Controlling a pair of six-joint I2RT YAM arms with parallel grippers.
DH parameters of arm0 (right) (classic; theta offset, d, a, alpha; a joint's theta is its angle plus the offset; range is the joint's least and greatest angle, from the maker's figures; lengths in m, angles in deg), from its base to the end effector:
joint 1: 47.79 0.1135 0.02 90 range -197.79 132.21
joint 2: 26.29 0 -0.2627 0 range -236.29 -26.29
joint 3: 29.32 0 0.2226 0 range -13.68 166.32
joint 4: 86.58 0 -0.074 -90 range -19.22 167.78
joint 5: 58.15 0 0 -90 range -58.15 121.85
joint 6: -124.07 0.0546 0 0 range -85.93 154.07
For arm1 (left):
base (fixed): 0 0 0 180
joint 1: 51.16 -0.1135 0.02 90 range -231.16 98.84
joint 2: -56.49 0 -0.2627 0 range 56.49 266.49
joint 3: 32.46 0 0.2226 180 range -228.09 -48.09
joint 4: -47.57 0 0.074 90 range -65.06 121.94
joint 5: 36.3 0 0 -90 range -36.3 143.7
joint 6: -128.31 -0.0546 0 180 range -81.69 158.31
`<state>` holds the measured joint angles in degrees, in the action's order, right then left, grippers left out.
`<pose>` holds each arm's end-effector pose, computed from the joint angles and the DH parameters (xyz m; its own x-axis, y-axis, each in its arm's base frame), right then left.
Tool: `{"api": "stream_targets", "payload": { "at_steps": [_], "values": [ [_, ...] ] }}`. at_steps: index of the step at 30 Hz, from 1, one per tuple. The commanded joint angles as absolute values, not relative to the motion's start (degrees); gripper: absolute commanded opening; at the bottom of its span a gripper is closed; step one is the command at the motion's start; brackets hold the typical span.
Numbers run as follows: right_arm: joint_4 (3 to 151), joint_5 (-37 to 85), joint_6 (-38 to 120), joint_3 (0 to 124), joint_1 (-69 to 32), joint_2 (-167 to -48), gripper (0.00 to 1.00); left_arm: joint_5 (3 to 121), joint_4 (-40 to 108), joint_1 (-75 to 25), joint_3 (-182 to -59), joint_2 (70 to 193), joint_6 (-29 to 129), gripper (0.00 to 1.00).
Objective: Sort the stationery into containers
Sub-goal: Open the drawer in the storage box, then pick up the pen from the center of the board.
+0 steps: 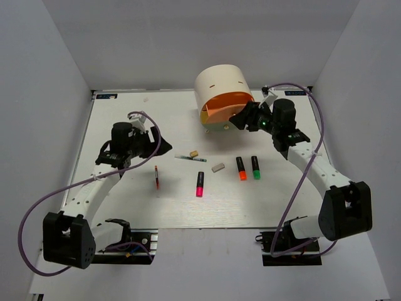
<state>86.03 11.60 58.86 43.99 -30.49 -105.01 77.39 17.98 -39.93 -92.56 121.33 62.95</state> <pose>0.2926 0.1109 0.3224 -0.4441 0.2737 -0.8531 -0.4571 0.7497 0.4785 0.2238 -0.0668 0.2630 -0.7128 -0.2477 -0.6561 0.2273 0.8035 -0.5502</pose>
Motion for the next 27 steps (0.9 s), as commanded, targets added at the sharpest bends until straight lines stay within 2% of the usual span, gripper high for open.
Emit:
{"api": "stream_targets", "payload": {
  "at_steps": [1,6,8,15,20,27],
  "values": [
    [83.5,10.23,56.48,42.13,-30.74,-101.97,0.64,68.75,11.38,-39.11,-94.94,122.5,61.86,0.82],
    [78.4,8.12,53.32,40.02,-30.83,-99.77,0.64,57.87,4.11,-37.88,-97.05,125.74,61.86,0.76],
    [75.09,7.15,51.13,39.14,-30.74,-98.37,0.59,53.47,1.72,-37.36,-97.84,128.47,61.86,0.74],
    [71.54,5.66,45.67,36.15,-30.83,-92.57,0.49,49.4,-1.11,-34.9,-97.84,135.14,62.48,0.66],
    [72.32,4.42,44.44,34.75,-30.74,-88.96,0.49,46.15,-3.13,-31.74,-98.45,138.75,63.53,0.59],
    [73.64,3.55,44.79,33.6,-30.65,-85.09,0.49,42.28,-4.27,-28.14,-100.12,143.85,65.9,0.57]
  ]
}}
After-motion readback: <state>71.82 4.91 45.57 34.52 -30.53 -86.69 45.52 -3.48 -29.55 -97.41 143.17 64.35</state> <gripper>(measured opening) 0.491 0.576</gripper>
